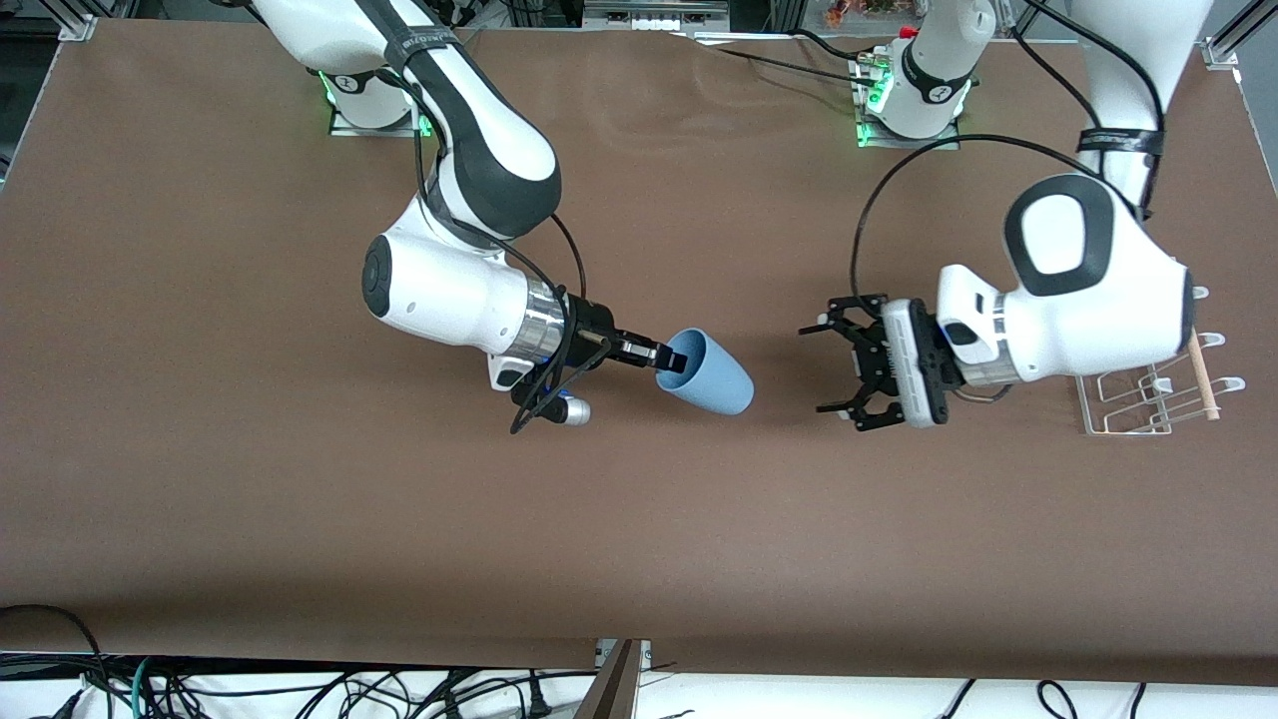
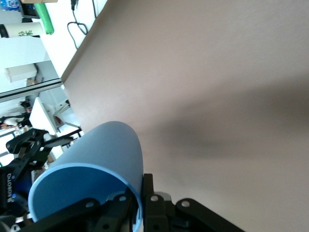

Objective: Transfer cup to left arm and place on rack
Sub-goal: 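Close the left gripper on the cup's base beside the right gripper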

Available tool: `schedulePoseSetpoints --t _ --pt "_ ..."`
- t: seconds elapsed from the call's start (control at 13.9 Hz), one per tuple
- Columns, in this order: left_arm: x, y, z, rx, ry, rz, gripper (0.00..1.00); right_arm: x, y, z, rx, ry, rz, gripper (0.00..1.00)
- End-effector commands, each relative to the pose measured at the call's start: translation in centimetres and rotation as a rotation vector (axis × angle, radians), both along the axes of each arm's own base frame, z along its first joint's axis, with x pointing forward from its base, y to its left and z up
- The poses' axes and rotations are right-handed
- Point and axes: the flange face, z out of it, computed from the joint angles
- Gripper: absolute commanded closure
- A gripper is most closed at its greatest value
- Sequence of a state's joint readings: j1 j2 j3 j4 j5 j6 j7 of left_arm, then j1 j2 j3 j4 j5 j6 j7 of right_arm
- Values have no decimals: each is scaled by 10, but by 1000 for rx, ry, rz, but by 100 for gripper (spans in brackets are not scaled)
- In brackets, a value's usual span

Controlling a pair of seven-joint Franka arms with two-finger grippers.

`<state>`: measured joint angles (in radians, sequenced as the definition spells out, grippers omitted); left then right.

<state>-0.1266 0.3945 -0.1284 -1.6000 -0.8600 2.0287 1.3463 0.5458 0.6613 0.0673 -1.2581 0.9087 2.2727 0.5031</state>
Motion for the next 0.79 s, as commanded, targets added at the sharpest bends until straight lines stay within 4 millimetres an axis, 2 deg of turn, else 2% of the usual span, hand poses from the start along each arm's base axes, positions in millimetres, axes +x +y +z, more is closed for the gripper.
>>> schedulePoseSetpoints --t 0.0,0.14,0.36,0.43,0.72 --pt "3 -14 14 -20 -152 -70 0 3 10 13 75 22 -29 100" --pt "1 -17 19 -21 -201 -109 0 2 12 17 99 31 -35 100" --pt "-5 -52 29 -35 -293 -128 1 -1 16 17 107 38 -32 100" --pt "-5 -57 32 -36 -309 -119 2 -2 18 17 113 41 -30 100" --pt "-7 -62 25 -38 -319 -129 3 -4 22 19 120 37 -37 100"
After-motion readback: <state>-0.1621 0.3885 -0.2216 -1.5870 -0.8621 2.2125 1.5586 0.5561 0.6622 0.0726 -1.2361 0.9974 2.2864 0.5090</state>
